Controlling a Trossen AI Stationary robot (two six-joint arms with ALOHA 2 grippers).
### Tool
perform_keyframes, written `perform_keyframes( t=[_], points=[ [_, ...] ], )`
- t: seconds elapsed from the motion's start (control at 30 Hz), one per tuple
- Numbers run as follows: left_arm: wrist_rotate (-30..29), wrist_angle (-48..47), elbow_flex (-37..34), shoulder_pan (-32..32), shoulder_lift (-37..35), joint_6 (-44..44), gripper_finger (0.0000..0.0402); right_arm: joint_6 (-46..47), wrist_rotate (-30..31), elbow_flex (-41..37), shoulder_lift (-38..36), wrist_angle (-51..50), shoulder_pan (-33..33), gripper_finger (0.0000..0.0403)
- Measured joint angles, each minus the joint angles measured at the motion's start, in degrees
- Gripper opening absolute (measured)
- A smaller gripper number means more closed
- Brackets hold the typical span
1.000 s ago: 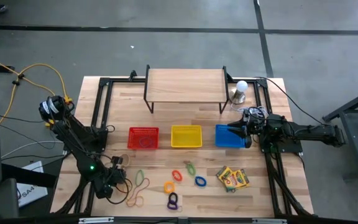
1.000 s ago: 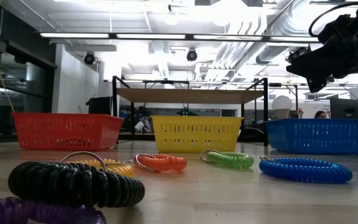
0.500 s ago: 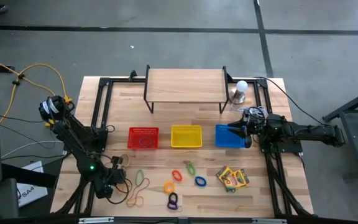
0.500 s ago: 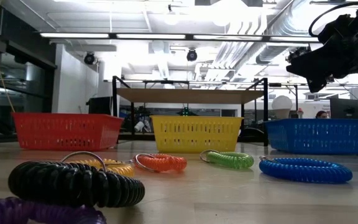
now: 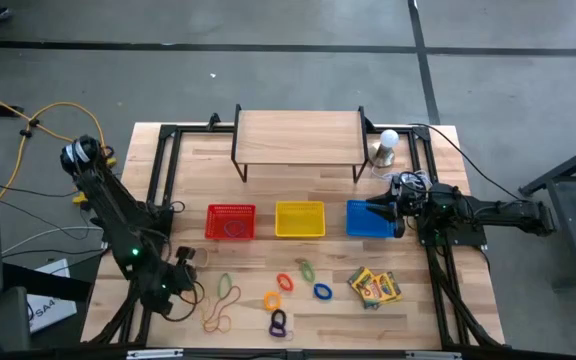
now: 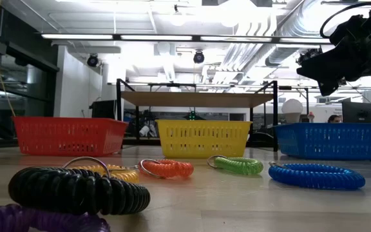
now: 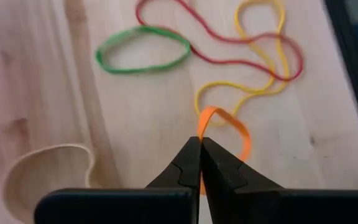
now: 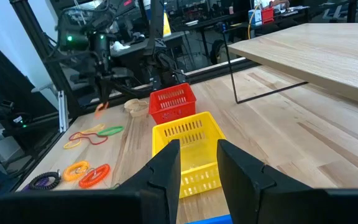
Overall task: Pick & Place Office Desk Supplies
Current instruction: Put the orange rubber band into the red bin
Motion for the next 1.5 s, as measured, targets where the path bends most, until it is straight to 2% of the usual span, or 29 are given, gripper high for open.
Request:
perform_keyframes(
  t=[0.13,0.3,0.47,0.63,0.93,1.2,1.5],
  points=[
    [-2.1,-2.3,0.0,0.0,-3.0,0.1,0.0001,0.0,0.0,0.0,0.0,0.0,0.0,0.0094],
    [-3.7,-2.3,0.0,0.1,-2.9,0.1,0.0001,0.0,0.0,0.0,0.0,0.0,0.0,0.0094],
    [-6.6,-2.1,0.0,3.2,-2.9,0.1,0.0001,0.0,0.0,0.0,0.0,0.0,0.0,0.0094],
    [-7.5,-1.8,0.0,10.1,-2.9,1.9,0.0001,0.0,0.0,0.0,0.0,0.0,0.0,0.0094],
    [-6.8,1.6,0.0,26.5,-2.9,12.4,0.0001,0.0,0.0,0.0,0.0,0.0,0.0,0.0094],
    [0.2,5.6,0.0,40.7,-2.9,23.5,0.0001,0.0,0.0,0.0,0.0,0.0,0.0,0.0094],
    [6.4,8.4,0.1,52.4,-2.9,32.5,0.0001,0.0,0.0,0.0,0.0,0.0,0.0,0.0094]
  ],
)
